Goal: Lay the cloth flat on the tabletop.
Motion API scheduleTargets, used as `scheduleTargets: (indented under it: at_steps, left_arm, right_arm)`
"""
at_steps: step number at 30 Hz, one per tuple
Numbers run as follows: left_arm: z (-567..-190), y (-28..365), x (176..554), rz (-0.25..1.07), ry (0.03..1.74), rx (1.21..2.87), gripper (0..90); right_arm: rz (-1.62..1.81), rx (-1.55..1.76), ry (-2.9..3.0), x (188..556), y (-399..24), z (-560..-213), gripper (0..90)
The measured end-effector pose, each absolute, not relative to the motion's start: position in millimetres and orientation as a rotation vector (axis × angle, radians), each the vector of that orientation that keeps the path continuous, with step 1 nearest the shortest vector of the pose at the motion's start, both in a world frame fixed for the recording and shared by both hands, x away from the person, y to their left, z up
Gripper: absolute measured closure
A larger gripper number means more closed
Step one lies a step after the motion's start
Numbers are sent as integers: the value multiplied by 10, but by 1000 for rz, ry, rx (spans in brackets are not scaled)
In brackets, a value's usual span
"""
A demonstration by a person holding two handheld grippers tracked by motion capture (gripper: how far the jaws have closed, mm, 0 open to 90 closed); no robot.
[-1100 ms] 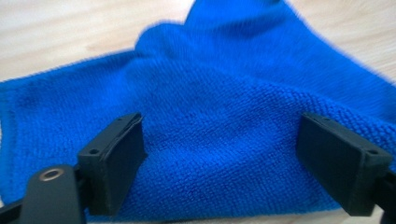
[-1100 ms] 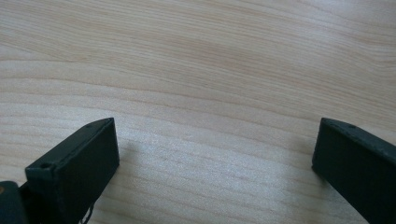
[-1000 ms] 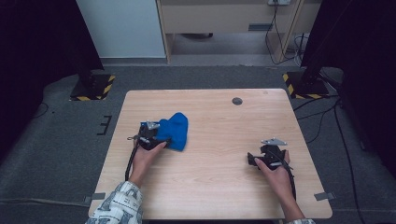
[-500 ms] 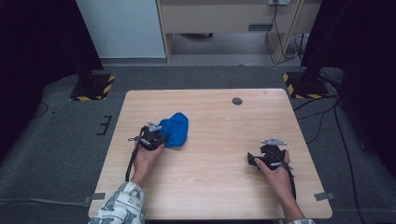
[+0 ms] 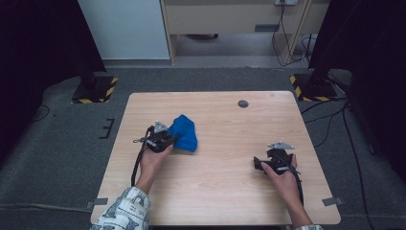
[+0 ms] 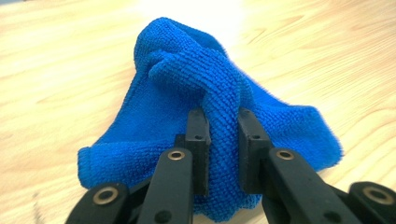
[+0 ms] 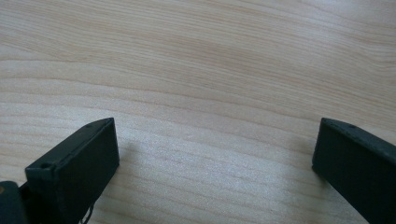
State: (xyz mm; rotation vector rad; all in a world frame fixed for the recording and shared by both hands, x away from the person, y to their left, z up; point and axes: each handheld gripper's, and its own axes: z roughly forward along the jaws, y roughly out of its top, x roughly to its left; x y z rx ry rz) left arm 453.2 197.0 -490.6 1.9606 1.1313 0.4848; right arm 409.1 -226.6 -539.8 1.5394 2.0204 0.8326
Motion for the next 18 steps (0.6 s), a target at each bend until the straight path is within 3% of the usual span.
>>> scheduleTargets:
  at_steps: [18]
  left_arm:
    - [-4669,1388,4369,395,959,1951,779]
  right_arm:
    - [833,1539,2021,4091,-2267,-5398,7]
